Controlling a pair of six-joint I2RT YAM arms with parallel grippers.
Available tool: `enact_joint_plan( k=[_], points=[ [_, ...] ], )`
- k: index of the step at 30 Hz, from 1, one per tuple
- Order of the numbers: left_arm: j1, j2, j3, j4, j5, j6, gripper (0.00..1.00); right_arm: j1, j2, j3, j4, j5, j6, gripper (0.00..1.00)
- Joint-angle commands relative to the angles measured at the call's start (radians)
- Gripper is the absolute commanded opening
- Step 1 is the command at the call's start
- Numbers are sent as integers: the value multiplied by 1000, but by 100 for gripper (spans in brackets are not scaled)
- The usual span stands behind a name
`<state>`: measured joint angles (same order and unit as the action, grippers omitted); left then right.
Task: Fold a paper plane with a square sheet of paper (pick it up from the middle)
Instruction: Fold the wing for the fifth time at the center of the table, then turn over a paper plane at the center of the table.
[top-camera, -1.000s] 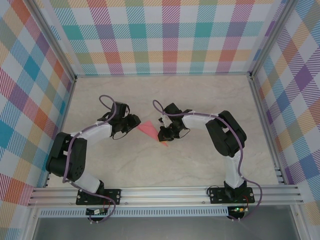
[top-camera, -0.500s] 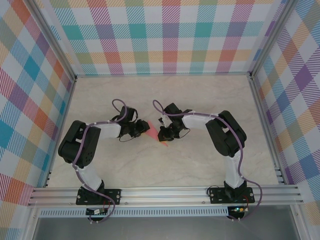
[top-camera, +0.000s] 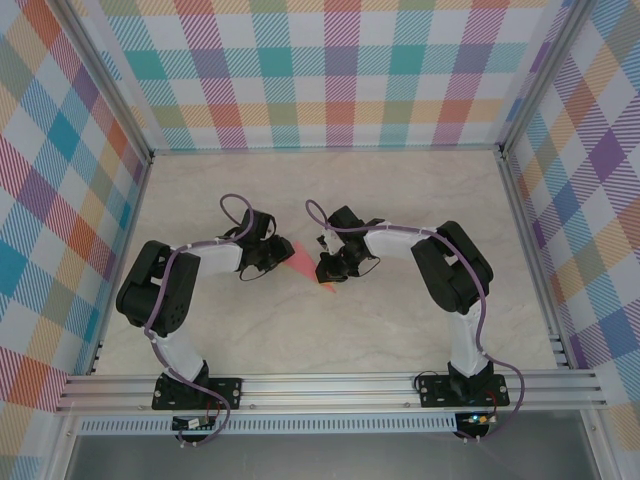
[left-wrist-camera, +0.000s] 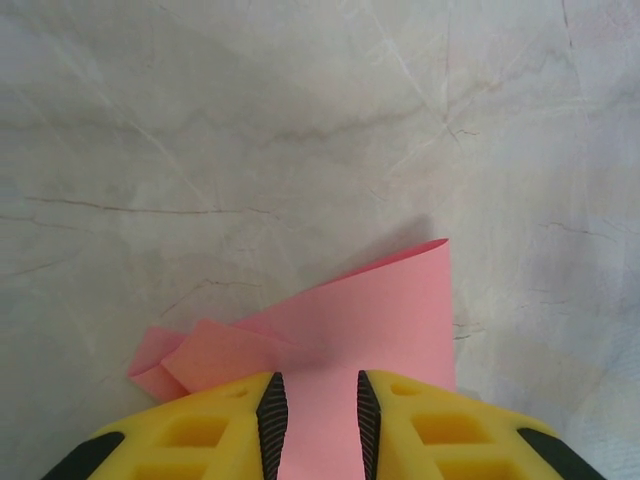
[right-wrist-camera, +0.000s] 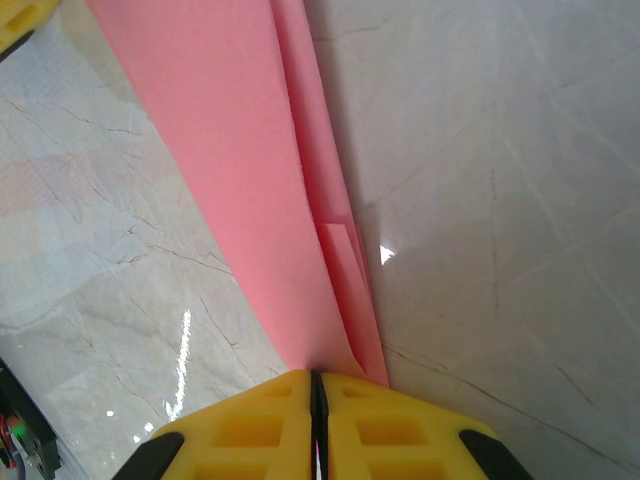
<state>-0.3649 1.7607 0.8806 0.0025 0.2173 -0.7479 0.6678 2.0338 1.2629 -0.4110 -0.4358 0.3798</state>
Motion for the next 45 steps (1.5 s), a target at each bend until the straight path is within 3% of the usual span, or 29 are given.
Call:
enact_joint_plan(
  k=[1,15,21,24,28,36,45],
  points=[
    [37,-7,-16,-110,-173,-21,30,4,109,-53,-107,180,-12,10],
    [91,-76,-17,-142,-200,16,32,3,105,-56,-105,174,-16,10],
    [88,-177,2,-194,-176,57,34,5,29,-35,-58,87,-10,13],
    [79,-217,5,-221,-159,68,36,6,-41,-14,-21,39,5,18],
    [36,-262,12,-270,-165,72,42,6,-153,-4,10,51,24,36],
    [-109,-281,95,-475,-309,-3,56,-14,-322,-100,20,296,56,56],
    [-272,-168,155,-446,-327,-200,71,-88,-389,-224,38,491,60,80]
  ],
)
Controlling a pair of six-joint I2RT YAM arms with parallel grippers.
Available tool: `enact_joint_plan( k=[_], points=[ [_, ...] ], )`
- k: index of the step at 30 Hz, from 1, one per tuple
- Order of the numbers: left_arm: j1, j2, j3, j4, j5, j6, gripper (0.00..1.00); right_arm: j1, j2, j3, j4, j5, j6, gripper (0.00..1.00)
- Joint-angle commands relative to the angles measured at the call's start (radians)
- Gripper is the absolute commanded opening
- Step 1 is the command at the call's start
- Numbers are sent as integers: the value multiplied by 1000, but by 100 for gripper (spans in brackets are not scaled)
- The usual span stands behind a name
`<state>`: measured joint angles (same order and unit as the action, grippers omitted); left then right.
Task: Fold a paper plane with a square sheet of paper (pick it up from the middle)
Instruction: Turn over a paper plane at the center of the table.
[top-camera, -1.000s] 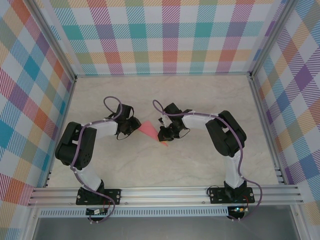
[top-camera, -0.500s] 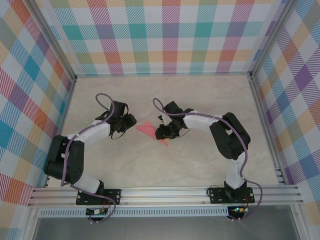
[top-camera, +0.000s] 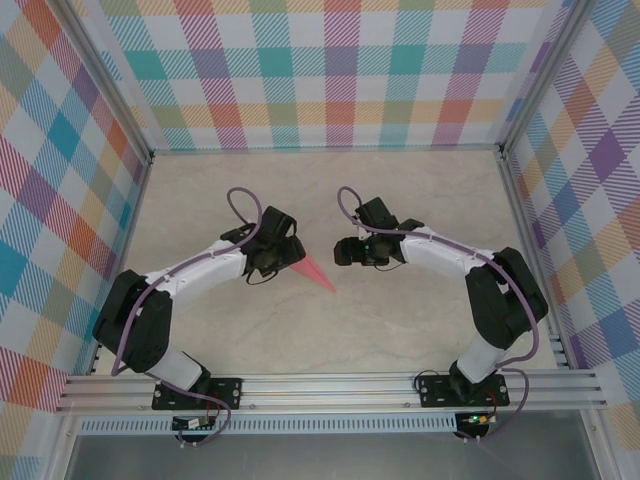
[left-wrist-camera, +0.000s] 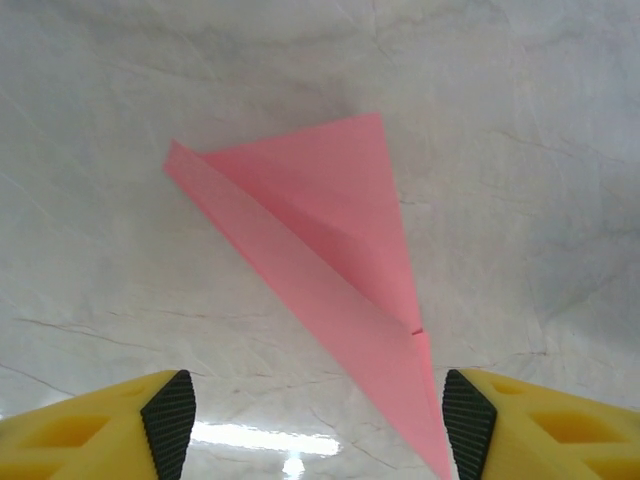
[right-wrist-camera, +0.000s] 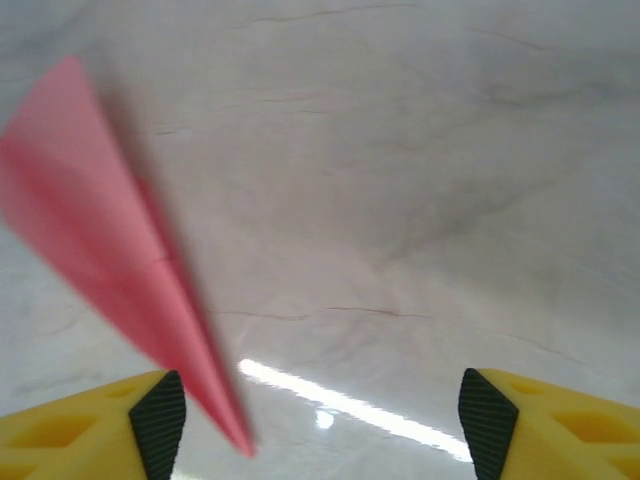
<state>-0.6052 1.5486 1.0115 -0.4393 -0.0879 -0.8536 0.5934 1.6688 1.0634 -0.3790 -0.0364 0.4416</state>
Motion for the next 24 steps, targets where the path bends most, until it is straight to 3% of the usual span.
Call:
enact_joint_plan(
  k=[1,8,17,24],
  points=[
    [-39,63,33,9,-20,-114,71,-19,-27,-34,12,101,-6,83],
    [-59,184,112,26,-8,-219,69,-49,-52,-66,19,125,-24,87],
    [-69,186,72,54,-10,-339,37,-55,-50,-69,13,130,-27,88],
    [-79,150,50,30,-23,-360,23,-55,-35,-62,6,128,-23,87]
  ],
)
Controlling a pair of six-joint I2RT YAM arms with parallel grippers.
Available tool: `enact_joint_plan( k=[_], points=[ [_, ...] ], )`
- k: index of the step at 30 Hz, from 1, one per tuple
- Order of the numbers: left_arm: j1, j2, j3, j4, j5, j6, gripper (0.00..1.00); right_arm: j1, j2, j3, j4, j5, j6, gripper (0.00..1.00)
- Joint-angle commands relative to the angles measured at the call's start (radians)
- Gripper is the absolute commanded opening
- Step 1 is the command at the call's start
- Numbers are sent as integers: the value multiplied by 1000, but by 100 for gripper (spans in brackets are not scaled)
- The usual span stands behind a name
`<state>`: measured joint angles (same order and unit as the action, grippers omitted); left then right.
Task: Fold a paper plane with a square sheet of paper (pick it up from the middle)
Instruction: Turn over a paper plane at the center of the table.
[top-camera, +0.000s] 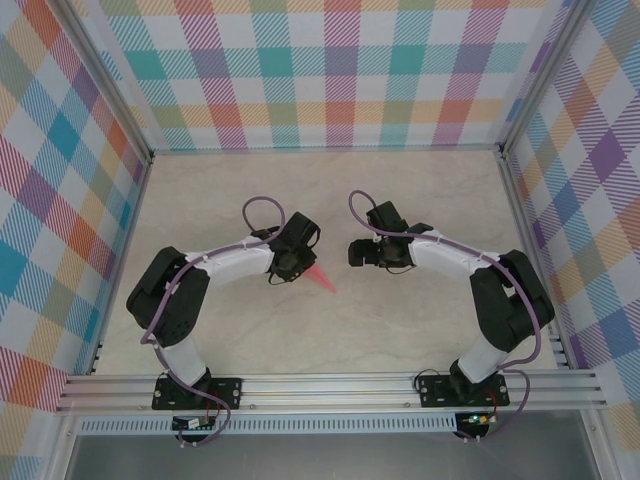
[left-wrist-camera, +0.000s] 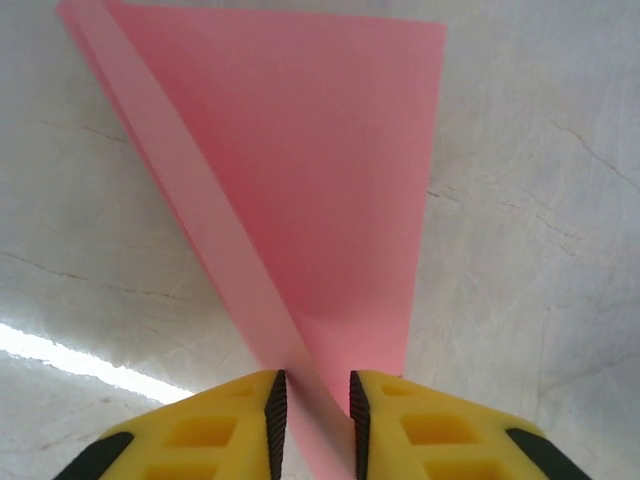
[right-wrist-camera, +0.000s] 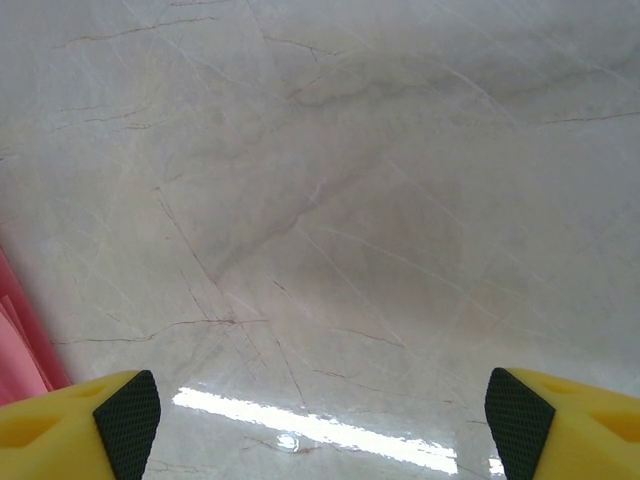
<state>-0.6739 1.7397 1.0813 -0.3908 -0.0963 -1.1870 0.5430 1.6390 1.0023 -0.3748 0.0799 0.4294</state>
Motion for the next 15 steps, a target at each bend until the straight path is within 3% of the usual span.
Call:
enact_joint_plan(
  k=[1,8,15],
  points=[
    [-10,-45,-24,-21,-12,-28,20,-4,-3,1,1,11,-12,87],
    [-12,-80,-24,-19,6,19,0,-5,-11,1,0,25,1,86],
    [-13,-139,-6,68,119,196,0,-27,-126,-45,17,41,60,86]
  ],
)
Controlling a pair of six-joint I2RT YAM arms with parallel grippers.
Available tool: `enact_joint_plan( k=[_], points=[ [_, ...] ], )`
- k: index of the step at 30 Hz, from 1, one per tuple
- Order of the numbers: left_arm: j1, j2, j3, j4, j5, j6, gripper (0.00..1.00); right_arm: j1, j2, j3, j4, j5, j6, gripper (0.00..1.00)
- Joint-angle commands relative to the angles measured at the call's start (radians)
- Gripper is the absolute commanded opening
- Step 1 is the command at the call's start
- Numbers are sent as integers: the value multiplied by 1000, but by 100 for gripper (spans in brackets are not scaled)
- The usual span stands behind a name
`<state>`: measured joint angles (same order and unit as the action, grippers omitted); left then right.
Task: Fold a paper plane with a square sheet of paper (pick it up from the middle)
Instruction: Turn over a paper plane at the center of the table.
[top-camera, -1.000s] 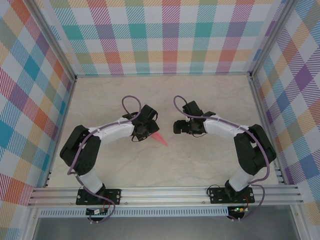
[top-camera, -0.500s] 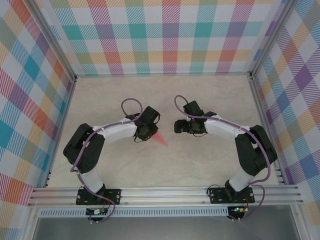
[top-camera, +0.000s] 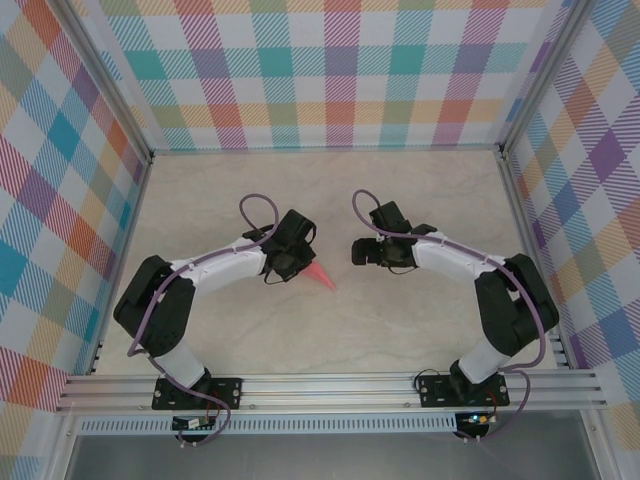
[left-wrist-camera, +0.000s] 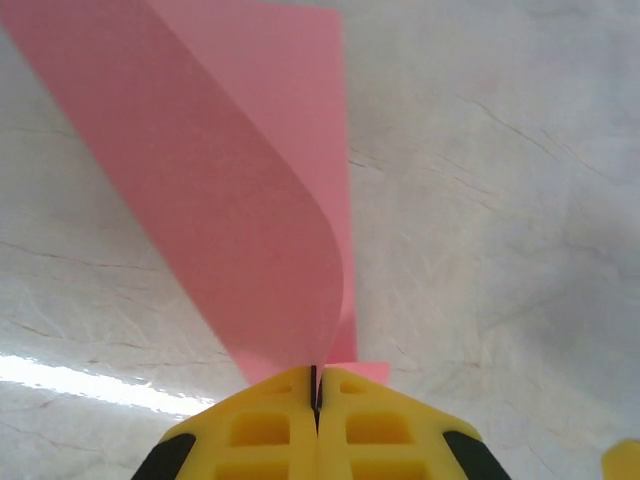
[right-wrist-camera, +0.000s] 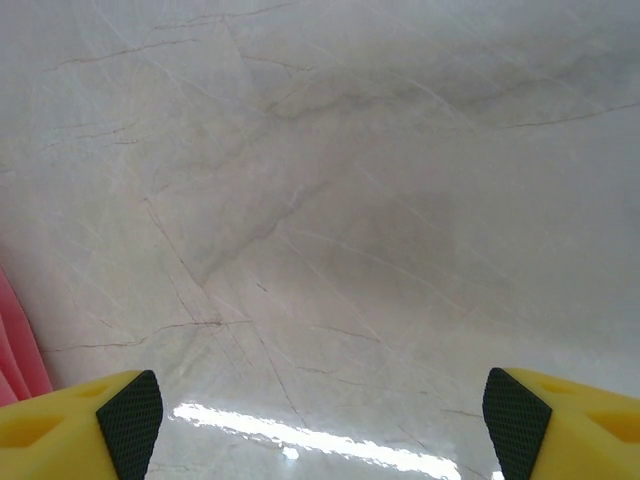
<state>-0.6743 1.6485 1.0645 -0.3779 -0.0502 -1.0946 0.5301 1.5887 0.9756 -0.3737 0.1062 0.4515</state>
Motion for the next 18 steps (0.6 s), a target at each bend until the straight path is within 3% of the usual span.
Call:
enact_joint_plan(
  k=[1,11,18],
  points=[
    [-13,-53,17,69,100,133,0,-17,-100,-29,23,8,46,86],
    [-13,-81,-26,279,296,301,0,-37,-277,-78,-30,-19,148,86],
    [-10,4,-72,436,403,367,0,-39,-302,-82,-36,-92,154,87]
  ],
)
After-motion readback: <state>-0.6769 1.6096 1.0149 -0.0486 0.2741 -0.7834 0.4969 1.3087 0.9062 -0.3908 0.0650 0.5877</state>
